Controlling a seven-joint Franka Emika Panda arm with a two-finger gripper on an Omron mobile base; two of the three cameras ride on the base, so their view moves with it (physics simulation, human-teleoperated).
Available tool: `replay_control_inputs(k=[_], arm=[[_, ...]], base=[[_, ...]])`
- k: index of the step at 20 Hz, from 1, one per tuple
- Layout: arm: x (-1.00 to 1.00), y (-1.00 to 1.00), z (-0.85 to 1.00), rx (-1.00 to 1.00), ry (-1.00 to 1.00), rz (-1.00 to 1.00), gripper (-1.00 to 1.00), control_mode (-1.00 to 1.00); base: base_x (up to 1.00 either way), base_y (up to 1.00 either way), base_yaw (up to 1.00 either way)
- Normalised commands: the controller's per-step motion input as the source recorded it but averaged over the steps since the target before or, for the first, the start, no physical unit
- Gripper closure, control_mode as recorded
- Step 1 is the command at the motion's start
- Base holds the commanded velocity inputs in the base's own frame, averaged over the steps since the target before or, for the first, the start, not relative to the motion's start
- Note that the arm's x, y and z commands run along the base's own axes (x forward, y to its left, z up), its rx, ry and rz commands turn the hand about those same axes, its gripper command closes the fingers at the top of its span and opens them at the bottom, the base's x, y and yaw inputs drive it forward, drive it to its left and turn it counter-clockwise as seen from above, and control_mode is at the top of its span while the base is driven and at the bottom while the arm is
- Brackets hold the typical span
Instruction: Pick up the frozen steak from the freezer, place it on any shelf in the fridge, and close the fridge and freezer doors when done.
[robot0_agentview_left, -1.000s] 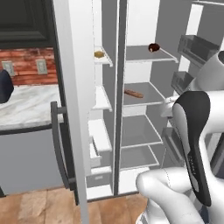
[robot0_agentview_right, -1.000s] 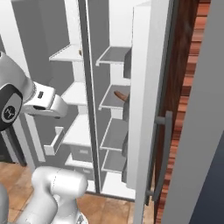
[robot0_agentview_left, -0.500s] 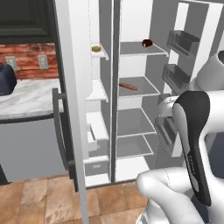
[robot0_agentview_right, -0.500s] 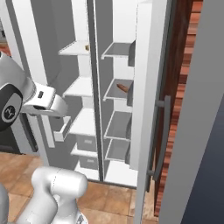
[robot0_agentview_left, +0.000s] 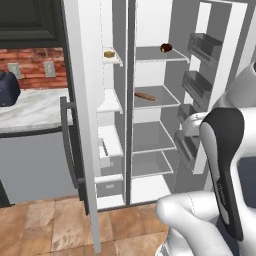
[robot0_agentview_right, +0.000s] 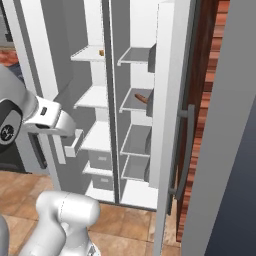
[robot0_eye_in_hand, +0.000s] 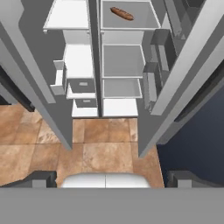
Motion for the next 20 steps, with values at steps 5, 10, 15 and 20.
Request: replay_control_inputs(k=[5,10,15,20], arm=[[-0.17,0.03,0.00,0.00,-0.06,0.02,-1.00,-1.00],[-0.53,0.52,0.07,-0.03,-0.25,0.14,-1.00,-1.00],[-0.67,1.00,0.08,-0.15,-0.46,0.10,-1.00,-1.00],[-0.39,1.00,0.17,-0.10,-0.47,0.01,-1.00,-1.00]], base=[[0.00,0.00,0.00],[0.00,0.00,0.00],[0.00,0.00,0.00],[0.00,0.00,0.00]])
